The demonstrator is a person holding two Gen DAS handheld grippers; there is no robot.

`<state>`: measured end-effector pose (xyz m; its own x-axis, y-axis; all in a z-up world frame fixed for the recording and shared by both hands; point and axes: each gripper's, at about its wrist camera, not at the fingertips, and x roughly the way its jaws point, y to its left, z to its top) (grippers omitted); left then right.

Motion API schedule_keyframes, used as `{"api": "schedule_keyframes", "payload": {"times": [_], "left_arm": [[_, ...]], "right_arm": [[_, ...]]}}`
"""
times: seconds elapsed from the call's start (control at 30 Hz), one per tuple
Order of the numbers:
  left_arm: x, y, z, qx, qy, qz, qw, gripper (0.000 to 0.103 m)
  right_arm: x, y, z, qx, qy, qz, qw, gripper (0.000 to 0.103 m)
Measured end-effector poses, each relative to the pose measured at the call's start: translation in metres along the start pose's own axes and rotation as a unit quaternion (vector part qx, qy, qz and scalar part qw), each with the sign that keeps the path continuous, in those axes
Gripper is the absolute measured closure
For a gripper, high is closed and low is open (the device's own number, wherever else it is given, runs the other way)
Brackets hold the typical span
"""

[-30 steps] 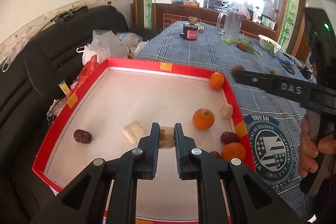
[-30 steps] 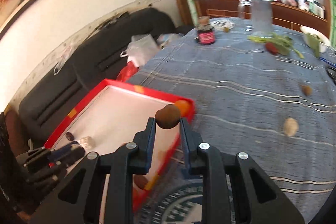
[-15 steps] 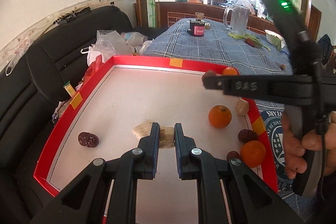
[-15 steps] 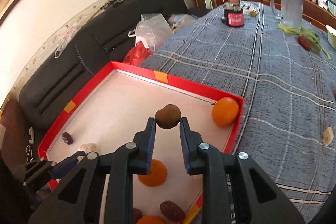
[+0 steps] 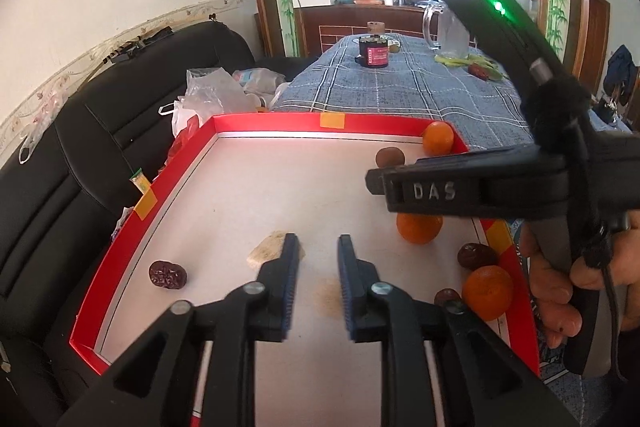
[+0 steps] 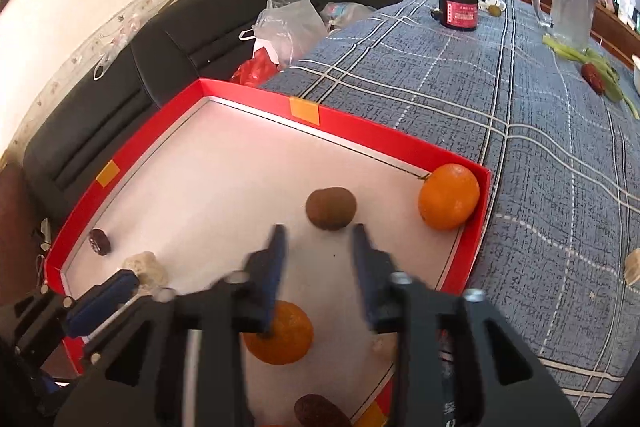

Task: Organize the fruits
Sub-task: 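Carry the nut and cube into the white tray and open both tools, then move both tools back over the table toward the remaining cube and nut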

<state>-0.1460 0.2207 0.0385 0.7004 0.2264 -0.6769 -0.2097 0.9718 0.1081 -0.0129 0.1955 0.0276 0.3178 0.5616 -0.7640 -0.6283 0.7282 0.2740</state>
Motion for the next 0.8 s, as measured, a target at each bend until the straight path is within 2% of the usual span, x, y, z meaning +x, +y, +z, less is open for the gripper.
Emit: {"api": "schedule_keyframes", "payload": {"times": [0.03,0.1,0.13,0.27,0.4,0.63,0.8], "left_arm": [[-0.001,-0.001,0.000,0.004,-0.001,0.001,1.0000,0.069],[-0.003,-0.005,0.000,0.009,-0.004,0.014,0.9998,0.036],[-0.004,-0.005,0.000,0.010,-0.005,0.023,0.9997,0.032],[-0.003,-0.004,0.002,0.003,0.002,0.031,0.9995,0.030],[-0.002,-0.005,0.004,-0.002,0.010,0.037,0.9993,0.027],[-0.006,-0.023,0.009,0.015,0.012,0.044,0.9989,0.024],[-0.008,-0.035,0.011,0.030,0.013,0.050,0.9982,0.023]], "right_arm": [[-0.002,-0.002,0.000,0.007,-0.002,0.007,1.000,0.050],[-0.008,-0.007,0.002,0.017,-0.009,0.017,1.000,0.050],[-0.012,-0.009,0.002,0.022,-0.012,0.023,0.999,0.050],[-0.032,-0.023,0.005,0.047,-0.037,0.045,0.997,0.050],[-0.051,-0.044,0.005,0.076,-0.060,0.051,0.994,0.049],[-0.084,-0.098,-0.002,0.129,-0.095,0.025,0.987,0.046],[-0.111,-0.154,-0.018,0.172,-0.114,-0.019,0.978,0.046]]}}
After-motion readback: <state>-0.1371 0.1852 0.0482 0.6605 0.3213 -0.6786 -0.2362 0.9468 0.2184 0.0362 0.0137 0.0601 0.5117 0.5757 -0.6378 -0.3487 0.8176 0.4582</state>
